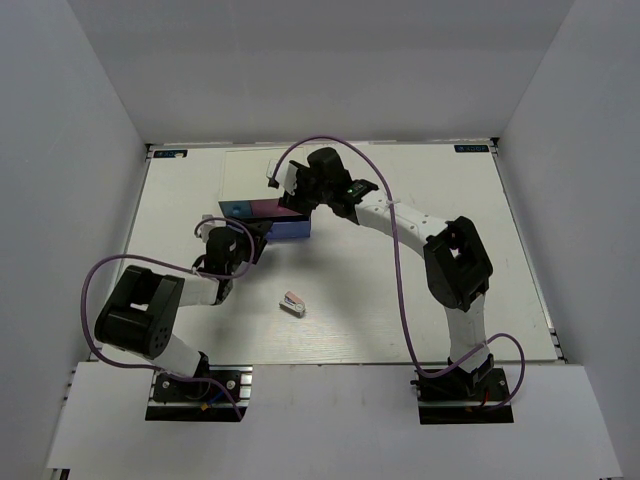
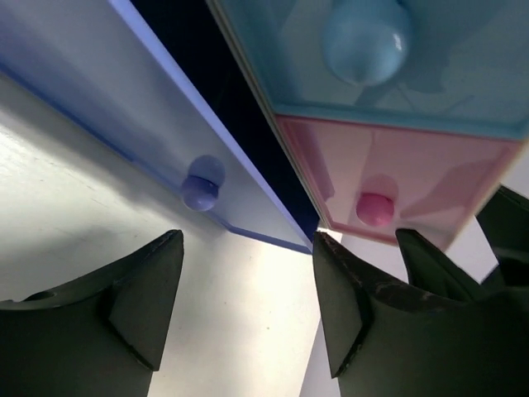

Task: Sort the stationery into containers
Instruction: Open the drawer in the storage box.

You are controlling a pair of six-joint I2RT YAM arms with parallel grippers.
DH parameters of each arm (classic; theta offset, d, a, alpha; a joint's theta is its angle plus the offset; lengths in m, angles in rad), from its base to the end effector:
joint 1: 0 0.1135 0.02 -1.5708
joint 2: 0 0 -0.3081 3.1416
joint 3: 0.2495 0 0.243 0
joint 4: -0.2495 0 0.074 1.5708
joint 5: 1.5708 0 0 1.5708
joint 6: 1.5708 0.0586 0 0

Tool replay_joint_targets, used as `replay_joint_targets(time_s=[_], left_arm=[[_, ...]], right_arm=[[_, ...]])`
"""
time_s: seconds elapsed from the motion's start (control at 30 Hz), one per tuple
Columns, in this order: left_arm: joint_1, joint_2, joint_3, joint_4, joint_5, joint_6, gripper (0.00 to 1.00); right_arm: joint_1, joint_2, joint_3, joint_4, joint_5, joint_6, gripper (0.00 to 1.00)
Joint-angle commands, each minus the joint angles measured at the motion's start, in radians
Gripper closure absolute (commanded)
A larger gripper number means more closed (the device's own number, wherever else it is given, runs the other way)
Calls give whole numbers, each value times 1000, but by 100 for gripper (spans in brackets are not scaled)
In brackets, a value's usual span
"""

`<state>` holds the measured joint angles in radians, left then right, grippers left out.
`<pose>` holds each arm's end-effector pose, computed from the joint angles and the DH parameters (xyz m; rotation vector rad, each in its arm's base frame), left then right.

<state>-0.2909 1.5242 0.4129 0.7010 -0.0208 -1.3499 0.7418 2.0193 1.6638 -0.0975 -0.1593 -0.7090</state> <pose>0.2738 -0.0807 0.1839 -1.0911 1.8355 -1.0087 0.3725 0.3540 0.3077 -1.4155 1.4444 0.1819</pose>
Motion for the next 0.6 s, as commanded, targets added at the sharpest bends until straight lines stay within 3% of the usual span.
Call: replay_joint_targets(time_s=[0.0,0.2,0.57], left_arm=[[2,-25,50,-130,-34,11,26],[2,-25,90,-170,-67,11,21],[2,-12,246,-524,-140,0,17]], right_arm=[[-9,-11,-27,-2,18,14,33],[-7,-13,-32,-2,17,14,33],[-5,-7,-27,-1,21,14,33]])
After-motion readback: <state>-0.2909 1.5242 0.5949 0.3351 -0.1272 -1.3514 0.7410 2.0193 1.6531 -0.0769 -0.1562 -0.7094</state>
